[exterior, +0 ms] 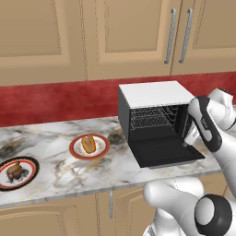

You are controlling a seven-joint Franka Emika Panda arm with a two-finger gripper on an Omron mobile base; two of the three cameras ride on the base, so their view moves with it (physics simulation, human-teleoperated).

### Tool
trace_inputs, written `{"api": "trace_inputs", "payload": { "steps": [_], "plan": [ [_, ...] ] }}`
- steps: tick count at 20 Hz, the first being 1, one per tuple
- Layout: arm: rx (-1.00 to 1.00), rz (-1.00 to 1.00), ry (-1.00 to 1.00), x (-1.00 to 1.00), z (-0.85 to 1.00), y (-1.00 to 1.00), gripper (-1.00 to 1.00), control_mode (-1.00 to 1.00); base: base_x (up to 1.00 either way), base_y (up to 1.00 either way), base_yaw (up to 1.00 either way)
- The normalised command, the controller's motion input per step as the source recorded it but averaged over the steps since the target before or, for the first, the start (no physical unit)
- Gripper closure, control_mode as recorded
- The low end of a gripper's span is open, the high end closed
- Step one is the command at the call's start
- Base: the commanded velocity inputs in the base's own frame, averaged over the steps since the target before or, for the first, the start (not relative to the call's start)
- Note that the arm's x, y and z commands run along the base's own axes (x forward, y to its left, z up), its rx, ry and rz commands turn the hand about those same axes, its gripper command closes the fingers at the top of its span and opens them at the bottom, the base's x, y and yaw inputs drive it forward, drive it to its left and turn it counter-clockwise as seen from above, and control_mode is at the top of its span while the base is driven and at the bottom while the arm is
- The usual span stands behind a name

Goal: Open the toaster oven door. Place the hotdog bun on the bottom rack in the toaster oven and place the chicken drumstick on the top rack.

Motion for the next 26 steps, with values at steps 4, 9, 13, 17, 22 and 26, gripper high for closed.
{"api": "trace_inputs", "payload": {
  "steps": [4,9,13,17,22,26],
  "plan": [
    [0.13,0.49,-0.34,-0.1,0.19,-0.29,-1.0,-1.0,0.0,0.0,0.0],
    [0.22,0.37,-0.22,0.0,0.23,-0.41,-1.0,-1.0,0.0,0.0,0.0],
    [0.3,0.37,-0.19,0.0,0.14,-0.4,-1.0,-1.0,0.0,0.0,0.0],
    [0.35,0.36,-0.2,0.0,0.02,-0.41,-1.0,-1.0,0.0,0.0,0.0],
    [0.38,0.25,-0.12,0.02,-0.11,-0.42,-1.0,-1.0,0.0,0.0,0.0],
    [0.38,0.14,0.0,0.15,-0.21,-0.38,-1.0,-1.0,0.0,0.0,0.0]
  ]
}}
